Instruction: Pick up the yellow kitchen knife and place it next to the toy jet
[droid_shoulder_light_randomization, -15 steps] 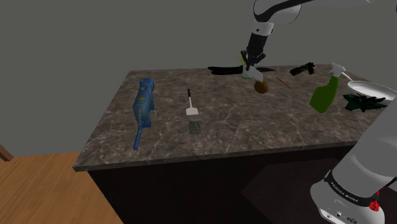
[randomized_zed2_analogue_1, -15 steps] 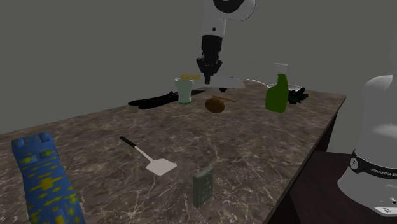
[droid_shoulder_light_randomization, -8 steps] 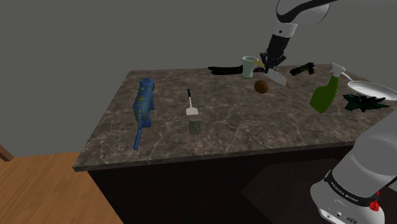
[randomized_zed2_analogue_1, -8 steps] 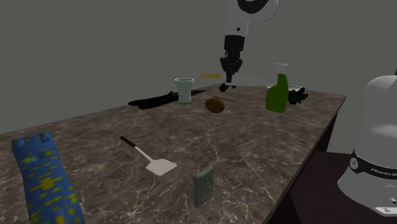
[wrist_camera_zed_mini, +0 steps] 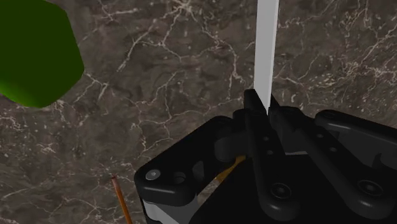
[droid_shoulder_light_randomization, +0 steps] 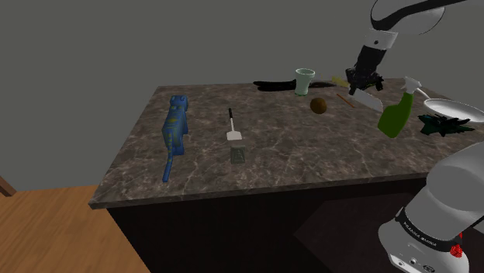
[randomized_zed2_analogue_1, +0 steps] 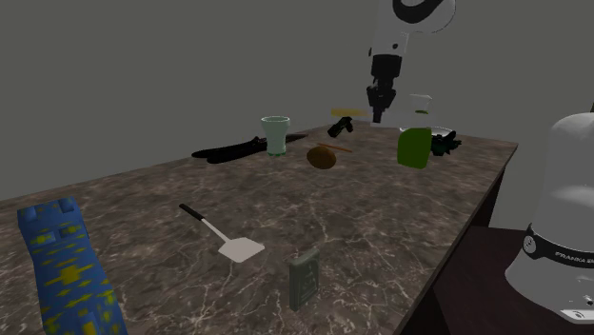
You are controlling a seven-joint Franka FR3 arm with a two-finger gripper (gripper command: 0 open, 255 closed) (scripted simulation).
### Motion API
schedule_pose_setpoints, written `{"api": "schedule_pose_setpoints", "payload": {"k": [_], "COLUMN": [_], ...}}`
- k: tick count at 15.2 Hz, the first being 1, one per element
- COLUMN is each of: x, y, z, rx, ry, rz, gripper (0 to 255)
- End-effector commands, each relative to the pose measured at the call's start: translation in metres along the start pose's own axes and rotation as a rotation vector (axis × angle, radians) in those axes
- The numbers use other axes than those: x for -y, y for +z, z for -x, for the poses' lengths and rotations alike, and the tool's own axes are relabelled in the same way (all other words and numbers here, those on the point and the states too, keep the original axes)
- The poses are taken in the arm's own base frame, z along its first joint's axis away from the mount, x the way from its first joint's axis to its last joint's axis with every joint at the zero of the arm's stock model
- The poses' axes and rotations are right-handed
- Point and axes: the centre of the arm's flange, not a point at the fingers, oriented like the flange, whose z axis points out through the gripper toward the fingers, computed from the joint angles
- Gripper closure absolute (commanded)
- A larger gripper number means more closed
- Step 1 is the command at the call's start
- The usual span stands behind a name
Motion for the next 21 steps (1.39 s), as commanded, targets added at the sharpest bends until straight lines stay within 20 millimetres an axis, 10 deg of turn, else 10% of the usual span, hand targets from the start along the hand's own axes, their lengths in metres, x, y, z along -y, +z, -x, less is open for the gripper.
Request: {"api": "schedule_pose_setpoints", "payload": {"k": [1, 11, 21], "x": [-0.025, -0.136, -0.142], "y": [-0.005, -0.019, 0.018], "z": [0.011, 0.075, 0.073], "rx": [-0.001, -0.001, -0.02], "ry": [-0.001, -0.001, -0.002], "rz": [-0.001, -0.001, 0.004], "gripper": [255, 255, 255]}}
